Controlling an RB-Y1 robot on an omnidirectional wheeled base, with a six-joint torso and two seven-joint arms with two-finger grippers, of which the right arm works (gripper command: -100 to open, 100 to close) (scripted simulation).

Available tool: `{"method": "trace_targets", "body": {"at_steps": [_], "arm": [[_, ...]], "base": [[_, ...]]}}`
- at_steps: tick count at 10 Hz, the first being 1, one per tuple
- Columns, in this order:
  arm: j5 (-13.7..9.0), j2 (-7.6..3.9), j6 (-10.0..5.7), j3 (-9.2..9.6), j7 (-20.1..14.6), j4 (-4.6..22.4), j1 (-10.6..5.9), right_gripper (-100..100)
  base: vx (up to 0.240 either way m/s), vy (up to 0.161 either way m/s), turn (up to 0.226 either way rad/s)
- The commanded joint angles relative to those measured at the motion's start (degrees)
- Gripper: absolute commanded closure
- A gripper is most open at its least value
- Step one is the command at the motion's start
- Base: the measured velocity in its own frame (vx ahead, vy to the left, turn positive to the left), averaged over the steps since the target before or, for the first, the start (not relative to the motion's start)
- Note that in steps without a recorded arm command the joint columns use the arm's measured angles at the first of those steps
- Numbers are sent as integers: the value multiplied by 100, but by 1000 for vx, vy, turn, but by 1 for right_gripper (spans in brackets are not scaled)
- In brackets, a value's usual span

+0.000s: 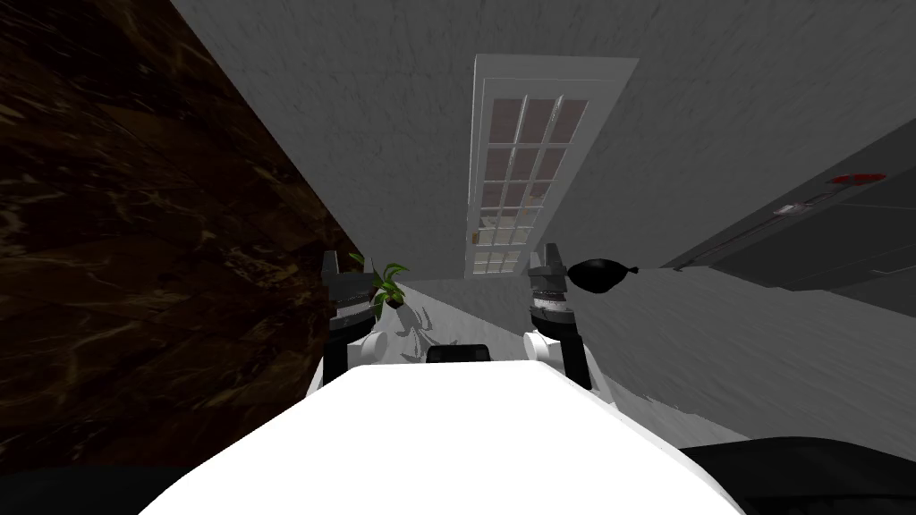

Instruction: Pull the door open

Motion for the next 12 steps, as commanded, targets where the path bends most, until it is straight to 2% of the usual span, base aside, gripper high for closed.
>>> {"method": "trace_targets", "body": {"at_steps": [1,6,9,12], "arm": [[48,-32,-55,-35,111,177,-58,-100],[186,-103,-212,-138,431,686,-225,-100],[332,-162,-377,-245,768,1224,-401,-100],[415,-192,-472,-307,960,1530,-502,-100]], "base": [[56,9,-5],[99,4,-4],[137,27,-7],[111,4,-3]]}}
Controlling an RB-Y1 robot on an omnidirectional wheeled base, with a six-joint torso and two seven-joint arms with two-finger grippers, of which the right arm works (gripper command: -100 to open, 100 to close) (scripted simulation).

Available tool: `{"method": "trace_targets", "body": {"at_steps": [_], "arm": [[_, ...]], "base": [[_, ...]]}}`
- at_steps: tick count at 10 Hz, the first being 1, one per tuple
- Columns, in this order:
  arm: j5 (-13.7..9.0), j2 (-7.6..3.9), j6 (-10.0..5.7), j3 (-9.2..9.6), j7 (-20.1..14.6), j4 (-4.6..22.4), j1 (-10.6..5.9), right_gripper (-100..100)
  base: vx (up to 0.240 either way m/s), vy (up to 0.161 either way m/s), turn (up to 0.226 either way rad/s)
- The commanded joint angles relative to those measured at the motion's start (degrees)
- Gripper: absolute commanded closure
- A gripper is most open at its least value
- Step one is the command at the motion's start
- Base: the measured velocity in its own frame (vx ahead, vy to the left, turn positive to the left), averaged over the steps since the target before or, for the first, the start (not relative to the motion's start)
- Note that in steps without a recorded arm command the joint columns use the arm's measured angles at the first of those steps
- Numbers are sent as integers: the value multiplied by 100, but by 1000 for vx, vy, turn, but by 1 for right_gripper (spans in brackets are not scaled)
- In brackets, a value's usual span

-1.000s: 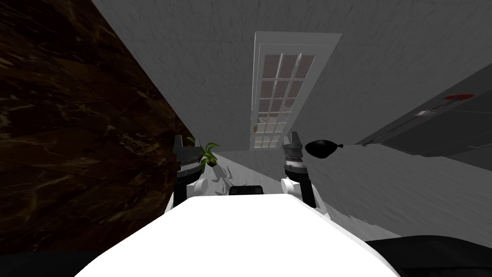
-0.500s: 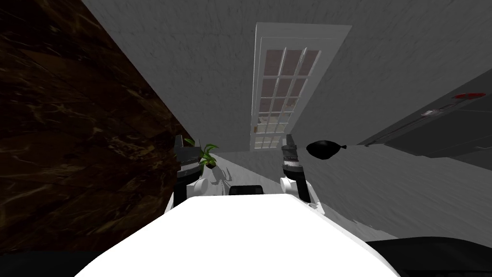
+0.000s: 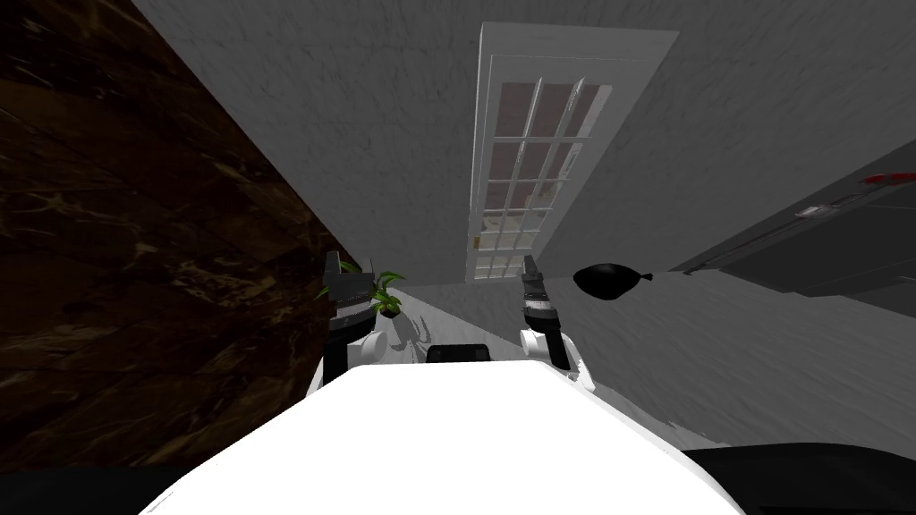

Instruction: Pull the door open

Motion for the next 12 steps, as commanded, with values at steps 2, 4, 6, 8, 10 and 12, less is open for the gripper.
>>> {"method": "trace_targets", "body": {"at_steps": [2,4,6,8,10,12], "arm": [[77,-32,-83,-66,187,282,-98,-100],[141,-50,-156,-113,336,520,-176,-100],[206,-69,-229,-161,485,757,-253,-100],[311,-93,-349,-239,729,1145,-381,-100],[382,-109,-430,-291,893,1407,-467,-100],[455,-125,-512,-345,1062,1675,-555,-100]], "base": [[79,6,-5],[89,8,-4],[93,9,-5],[139,11,-8],[108,13,-3],[99,16,-7]]}}
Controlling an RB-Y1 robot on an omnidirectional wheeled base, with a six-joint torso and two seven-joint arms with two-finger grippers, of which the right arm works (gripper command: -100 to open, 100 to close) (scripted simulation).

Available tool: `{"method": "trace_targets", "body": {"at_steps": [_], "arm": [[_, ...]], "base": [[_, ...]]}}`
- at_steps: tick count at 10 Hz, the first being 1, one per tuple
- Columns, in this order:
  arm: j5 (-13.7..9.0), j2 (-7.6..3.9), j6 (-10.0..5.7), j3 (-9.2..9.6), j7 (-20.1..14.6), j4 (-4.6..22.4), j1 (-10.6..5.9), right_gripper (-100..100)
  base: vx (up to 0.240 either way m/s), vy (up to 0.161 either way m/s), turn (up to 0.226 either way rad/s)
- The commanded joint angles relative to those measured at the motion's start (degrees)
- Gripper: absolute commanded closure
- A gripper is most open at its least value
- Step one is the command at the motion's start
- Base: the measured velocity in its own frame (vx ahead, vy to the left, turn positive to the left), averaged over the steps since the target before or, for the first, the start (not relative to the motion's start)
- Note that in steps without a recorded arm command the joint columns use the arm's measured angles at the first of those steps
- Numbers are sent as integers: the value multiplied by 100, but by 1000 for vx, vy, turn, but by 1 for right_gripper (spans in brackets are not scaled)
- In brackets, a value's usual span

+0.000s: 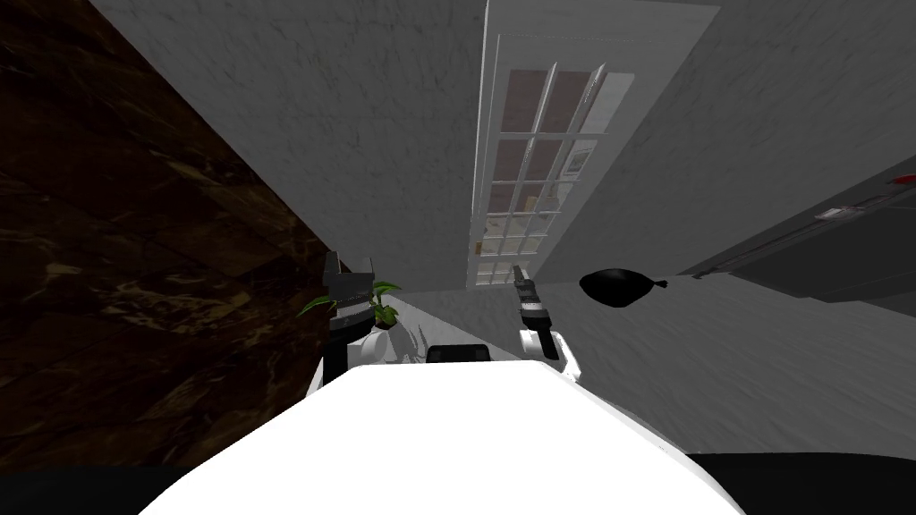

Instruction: Pull the door open

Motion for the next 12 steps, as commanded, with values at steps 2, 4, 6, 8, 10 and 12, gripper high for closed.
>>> {"method": "trace_targets", "body": {"at_steps": [2,4,6,8,10,12], "arm": [[113,9,-105,-51,257,344,-108,-100],[189,-5,-191,-107,432,622,-199,-100],[265,-17,-278,-163,609,904,-292,-100],[343,-29,-366,-221,789,1191,-386,-100],[421,-40,-455,-279,969,1478,-480,-100],[499,-50,-543,-336,1149,1765,-574,-100]], "base": [[88,5,-4],[92,17,-6],[104,13,-6],[113,13,-5],[96,7,-5],[95,17,-4]]}}
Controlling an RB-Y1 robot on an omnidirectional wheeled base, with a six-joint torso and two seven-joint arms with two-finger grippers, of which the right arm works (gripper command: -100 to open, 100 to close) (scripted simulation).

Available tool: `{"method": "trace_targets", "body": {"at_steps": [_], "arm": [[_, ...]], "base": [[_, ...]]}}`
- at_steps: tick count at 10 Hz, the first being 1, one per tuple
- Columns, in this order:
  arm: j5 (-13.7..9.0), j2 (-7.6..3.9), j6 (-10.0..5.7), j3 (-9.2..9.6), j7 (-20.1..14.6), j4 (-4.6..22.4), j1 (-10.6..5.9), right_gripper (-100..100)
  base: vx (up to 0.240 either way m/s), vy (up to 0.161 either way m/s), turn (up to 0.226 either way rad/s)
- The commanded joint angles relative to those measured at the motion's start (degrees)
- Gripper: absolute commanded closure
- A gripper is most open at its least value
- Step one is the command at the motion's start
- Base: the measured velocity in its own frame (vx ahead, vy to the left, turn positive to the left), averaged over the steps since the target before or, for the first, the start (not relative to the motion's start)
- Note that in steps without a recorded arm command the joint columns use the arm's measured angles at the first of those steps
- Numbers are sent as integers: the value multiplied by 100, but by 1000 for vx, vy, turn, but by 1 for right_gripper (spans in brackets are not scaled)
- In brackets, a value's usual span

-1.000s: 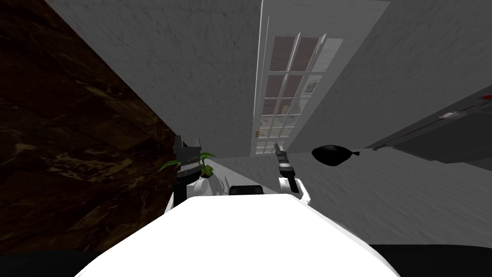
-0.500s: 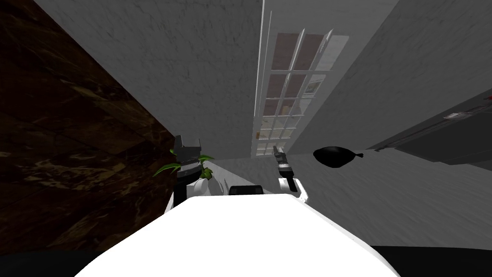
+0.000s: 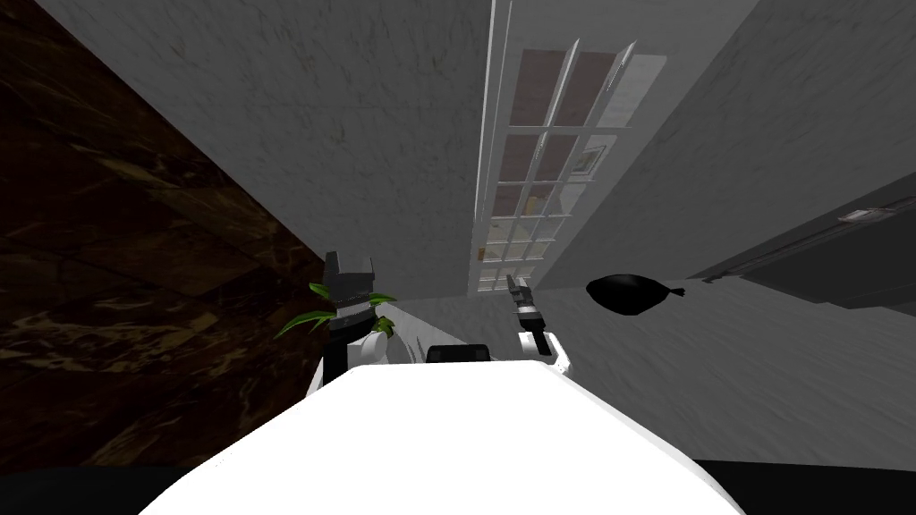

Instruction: Pull the door open

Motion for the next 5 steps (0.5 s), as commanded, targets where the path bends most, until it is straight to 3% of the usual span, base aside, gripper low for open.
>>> {"method": "trace_targets", "body": {"at_steps": [1,5], "arm": [[63,-4,-95,-48,156,246,-62,-100],[218,-22,-271,-163,516,819,-250,-100]], "base": [[93,17,-10],[100,12,-5]]}}
